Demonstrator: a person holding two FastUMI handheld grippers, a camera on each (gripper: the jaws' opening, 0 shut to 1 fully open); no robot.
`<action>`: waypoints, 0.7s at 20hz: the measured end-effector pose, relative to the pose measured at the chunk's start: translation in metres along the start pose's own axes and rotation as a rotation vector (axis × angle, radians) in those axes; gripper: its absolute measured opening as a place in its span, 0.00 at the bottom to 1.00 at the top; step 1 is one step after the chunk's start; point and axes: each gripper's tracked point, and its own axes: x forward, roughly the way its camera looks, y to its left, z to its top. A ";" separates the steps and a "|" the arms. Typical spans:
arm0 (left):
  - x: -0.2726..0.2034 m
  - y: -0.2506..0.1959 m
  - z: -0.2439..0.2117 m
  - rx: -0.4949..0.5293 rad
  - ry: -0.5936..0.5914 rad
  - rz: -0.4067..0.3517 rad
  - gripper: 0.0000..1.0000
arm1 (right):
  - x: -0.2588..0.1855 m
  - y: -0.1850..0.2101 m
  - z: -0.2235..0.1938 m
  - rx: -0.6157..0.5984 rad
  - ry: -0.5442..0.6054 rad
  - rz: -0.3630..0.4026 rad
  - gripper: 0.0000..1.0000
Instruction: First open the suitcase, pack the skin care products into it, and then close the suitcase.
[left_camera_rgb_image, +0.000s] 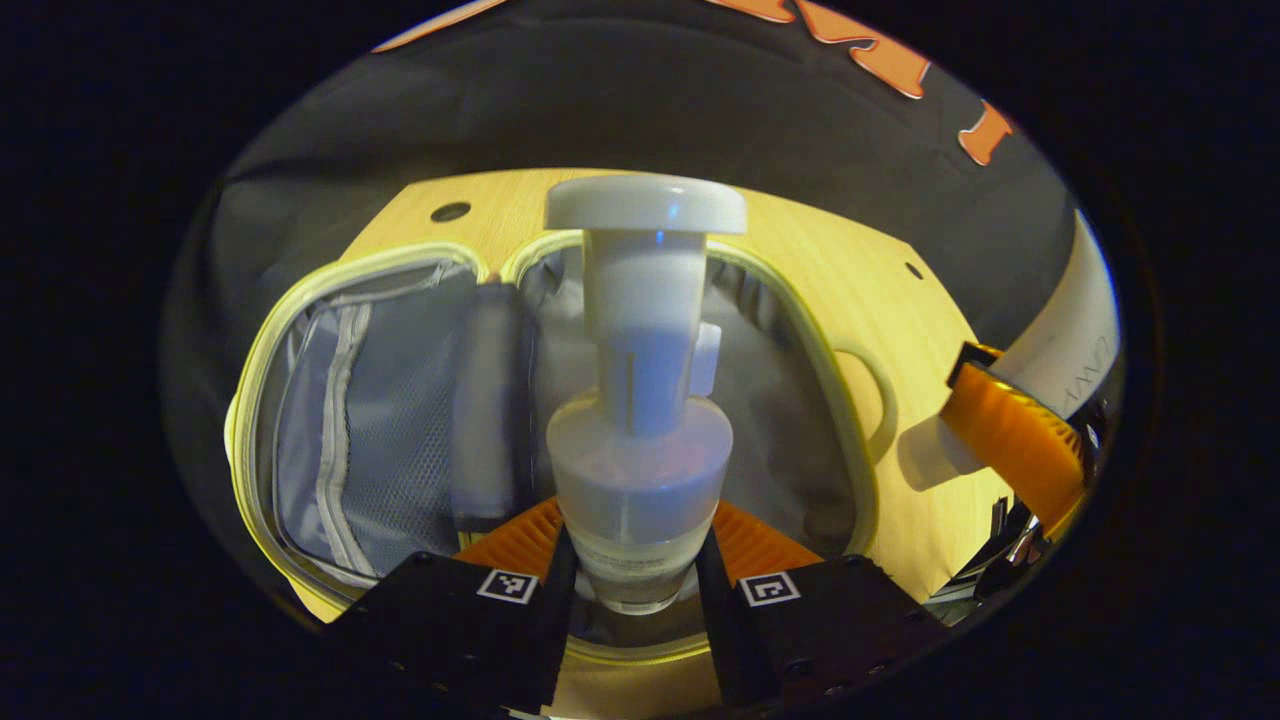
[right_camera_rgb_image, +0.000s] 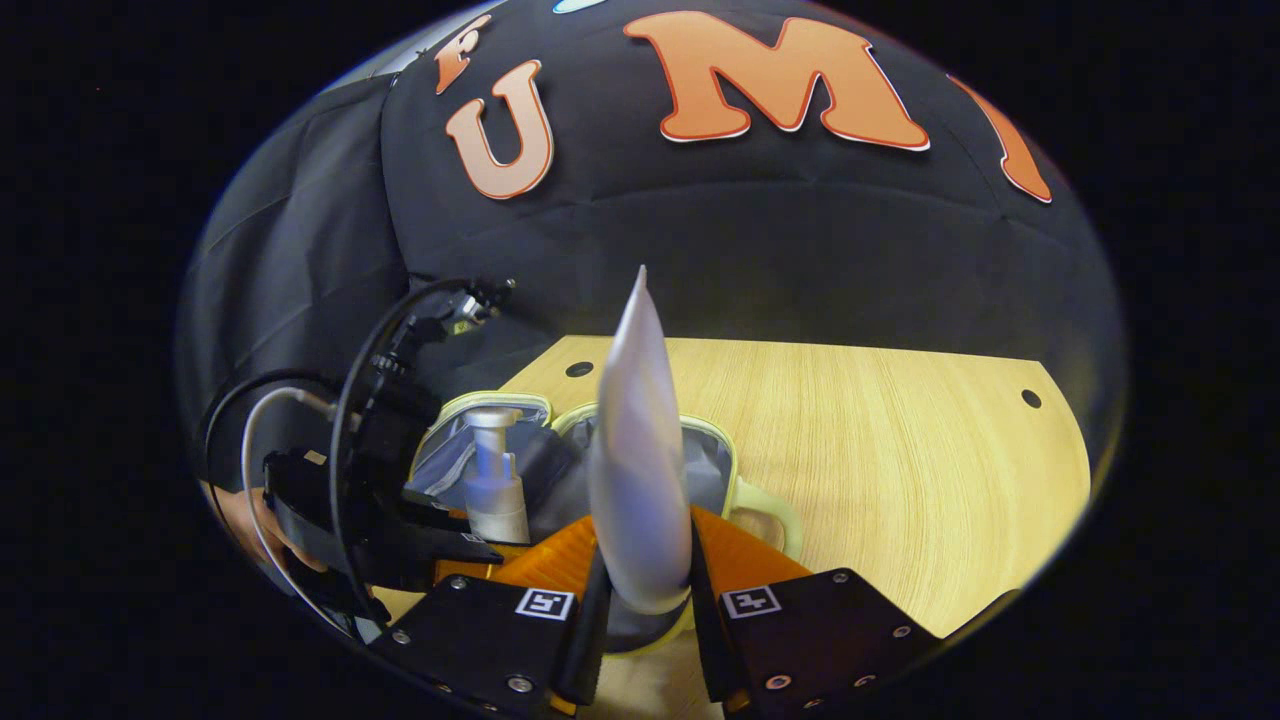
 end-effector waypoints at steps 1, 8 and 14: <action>0.001 0.000 0.000 -0.003 0.021 0.016 0.59 | 0.003 -0.002 -0.002 0.001 0.008 0.000 0.40; 0.014 -0.002 -0.006 -0.044 0.096 0.116 0.59 | 0.014 -0.004 -0.010 0.023 0.050 0.025 0.40; 0.012 -0.002 0.004 -0.071 0.017 0.097 0.64 | 0.018 -0.005 -0.017 0.032 0.083 0.045 0.40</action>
